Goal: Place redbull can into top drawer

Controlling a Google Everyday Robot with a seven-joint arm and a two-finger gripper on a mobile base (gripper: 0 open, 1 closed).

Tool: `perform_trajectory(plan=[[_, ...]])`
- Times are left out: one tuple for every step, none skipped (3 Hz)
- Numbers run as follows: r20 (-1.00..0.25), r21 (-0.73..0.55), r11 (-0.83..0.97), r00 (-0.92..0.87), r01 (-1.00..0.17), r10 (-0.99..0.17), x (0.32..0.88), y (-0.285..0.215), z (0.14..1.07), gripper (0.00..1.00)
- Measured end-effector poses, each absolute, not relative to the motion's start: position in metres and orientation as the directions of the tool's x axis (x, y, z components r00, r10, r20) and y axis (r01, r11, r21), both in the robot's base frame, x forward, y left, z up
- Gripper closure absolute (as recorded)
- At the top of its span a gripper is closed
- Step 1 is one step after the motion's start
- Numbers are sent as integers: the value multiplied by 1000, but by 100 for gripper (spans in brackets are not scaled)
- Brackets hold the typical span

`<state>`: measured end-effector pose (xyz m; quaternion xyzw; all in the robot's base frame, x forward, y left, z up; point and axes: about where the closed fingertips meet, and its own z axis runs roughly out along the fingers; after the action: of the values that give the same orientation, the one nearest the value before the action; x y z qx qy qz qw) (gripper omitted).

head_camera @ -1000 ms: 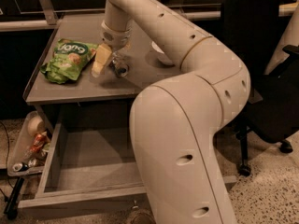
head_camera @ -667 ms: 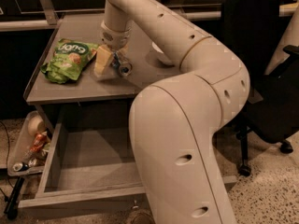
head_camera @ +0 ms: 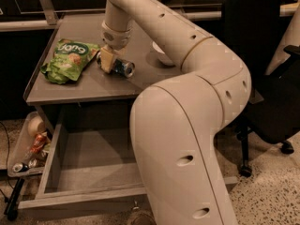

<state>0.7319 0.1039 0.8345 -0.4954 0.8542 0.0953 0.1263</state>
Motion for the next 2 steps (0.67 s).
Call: perform_trajectory(plan=[[-310, 38, 491, -477, -870, -822, 732, 104, 835, 88], [-364, 29, 484, -460, -875, -810, 725, 93, 858, 100]])
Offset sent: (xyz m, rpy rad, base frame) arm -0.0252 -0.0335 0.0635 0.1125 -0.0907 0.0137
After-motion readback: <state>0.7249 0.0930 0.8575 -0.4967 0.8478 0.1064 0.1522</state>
